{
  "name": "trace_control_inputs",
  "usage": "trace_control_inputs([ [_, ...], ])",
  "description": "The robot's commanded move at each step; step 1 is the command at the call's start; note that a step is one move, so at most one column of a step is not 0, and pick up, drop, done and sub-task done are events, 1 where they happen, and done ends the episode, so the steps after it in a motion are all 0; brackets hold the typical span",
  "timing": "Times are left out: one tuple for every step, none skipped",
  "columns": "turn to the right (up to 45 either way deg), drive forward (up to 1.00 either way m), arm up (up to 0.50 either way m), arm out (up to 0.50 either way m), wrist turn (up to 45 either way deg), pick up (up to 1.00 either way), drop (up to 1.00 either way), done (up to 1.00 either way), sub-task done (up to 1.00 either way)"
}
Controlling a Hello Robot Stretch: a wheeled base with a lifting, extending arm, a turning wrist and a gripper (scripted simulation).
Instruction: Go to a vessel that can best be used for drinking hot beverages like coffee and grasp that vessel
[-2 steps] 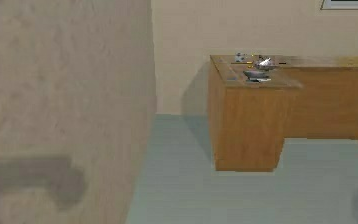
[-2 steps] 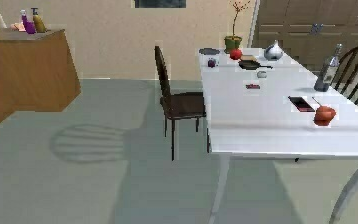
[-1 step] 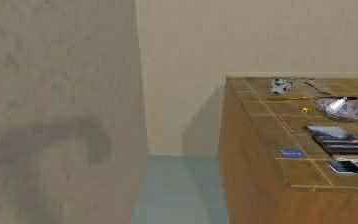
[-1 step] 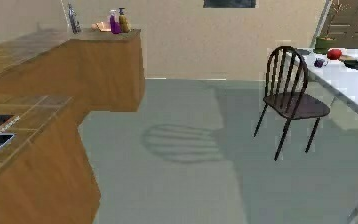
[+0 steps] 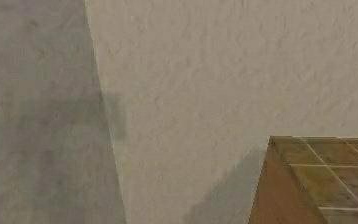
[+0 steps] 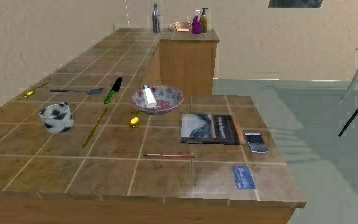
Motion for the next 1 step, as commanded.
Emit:
trace_control_inputs([
  [-27.0,0.00,0.00,0.00,0.0,0.00,0.00,0.00,0.00],
])
